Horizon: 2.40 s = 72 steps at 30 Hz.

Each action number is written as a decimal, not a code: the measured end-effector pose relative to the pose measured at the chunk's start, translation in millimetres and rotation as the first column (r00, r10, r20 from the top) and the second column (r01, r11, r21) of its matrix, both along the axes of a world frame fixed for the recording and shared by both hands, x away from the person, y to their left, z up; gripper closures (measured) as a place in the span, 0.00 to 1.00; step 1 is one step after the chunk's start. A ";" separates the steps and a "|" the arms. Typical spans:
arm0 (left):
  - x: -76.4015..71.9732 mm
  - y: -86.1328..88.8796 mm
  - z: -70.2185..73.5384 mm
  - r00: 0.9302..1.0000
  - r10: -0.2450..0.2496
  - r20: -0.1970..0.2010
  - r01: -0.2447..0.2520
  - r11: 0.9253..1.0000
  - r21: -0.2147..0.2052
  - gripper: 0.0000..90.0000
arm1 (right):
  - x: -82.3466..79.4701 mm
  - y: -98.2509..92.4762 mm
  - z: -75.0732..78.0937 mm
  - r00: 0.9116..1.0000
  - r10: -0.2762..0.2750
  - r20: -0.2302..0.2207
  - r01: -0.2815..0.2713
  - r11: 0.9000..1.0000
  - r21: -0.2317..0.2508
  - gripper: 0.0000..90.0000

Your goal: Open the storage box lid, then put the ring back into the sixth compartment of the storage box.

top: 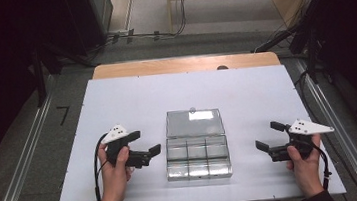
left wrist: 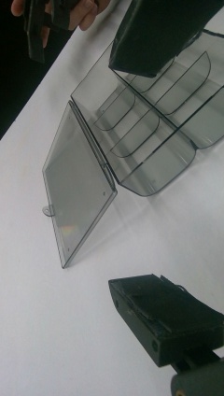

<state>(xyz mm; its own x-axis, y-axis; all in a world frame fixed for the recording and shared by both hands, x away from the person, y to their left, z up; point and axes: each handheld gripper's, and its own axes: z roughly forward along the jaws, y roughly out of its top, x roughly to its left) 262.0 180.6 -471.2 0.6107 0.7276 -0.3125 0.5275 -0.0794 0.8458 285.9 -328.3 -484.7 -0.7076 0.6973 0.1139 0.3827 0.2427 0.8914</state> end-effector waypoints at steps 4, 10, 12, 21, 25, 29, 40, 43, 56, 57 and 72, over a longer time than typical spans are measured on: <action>-1.8 7.4 0.0 1.000 0.009 -0.005 -0.009 1.000 0.004 0.00 | -2.4 -11.0 -1.9 1.000 -0.021 0.000 0.021 1.000 0.004 0.01; -6.4 15.7 -0.1 1.000 0.004 -0.013 -0.003 1.000 0.024 0.00 | -5.4 -24.2 -6.4 0.999 -0.035 -0.001 0.035 0.999 -0.020 0.01; -7.7 17.3 -0.4 1.000 -0.010 -0.021 0.011 0.999 0.047 0.00 | -6.2 -27.7 -8.7 0.999 -0.042 -0.004 0.042 0.998 -0.035 0.01; -12.0 24.6 -6.0 0.999 -0.010 -0.048 0.016 0.993 0.119 0.00 | -6.6 -42.5 -13.4 0.999 -0.027 -0.022 0.025 0.998 -0.059 0.01; -14.8 29.3 -5.6 0.999 -0.005 -0.052 0.013 0.989 0.147 0.00 | -8.9 -49.5 -12.9 0.999 -0.044 -0.016 0.043 0.997 -0.065 0.01; -17.6 36.1 -6.5 0.998 0.011 -0.059 -0.002 0.989 0.148 0.01 | -8.2 -53.9 -16.0 0.999 -0.041 -0.027 0.039 0.998 -0.052 0.01; -26.9 55.5 -14.3 0.993 0.082 -0.088 -0.070 0.989 0.132 0.23 | -8.5 -57.0 -18.7 1.000 -0.015 -0.020 0.015 1.000 0.002 0.01; -30.0 59.2 -19.0 0.992 0.081 -0.096 -0.066 0.986 0.150 0.35 | -9.9 -56.6 -18.7 1.000 -0.011 -0.010 0.011 1.000 0.002 0.01; -34.7 52.2 -31.6 0.992 0.046 -0.115 -0.010 0.954 0.301 0.79 | -8.3 -58.1 -19.0 1.000 -0.002 -0.021 0.003 1.000 0.028 0.01; -34.6 52.0 -32.2 0.992 0.044 -0.116 -0.006 0.951 0.310 0.80 | -8.2 -58.3 -19.0 1.000 -0.002 -0.023 0.003 1.000 0.028 0.01; -34.0 47.3 -37.6 0.994 0.030 -0.106 0.011 0.932 0.363 0.91 | -7.5 -57.6 -19.5 1.000 -0.006 -0.025 0.007 1.000 0.022 0.01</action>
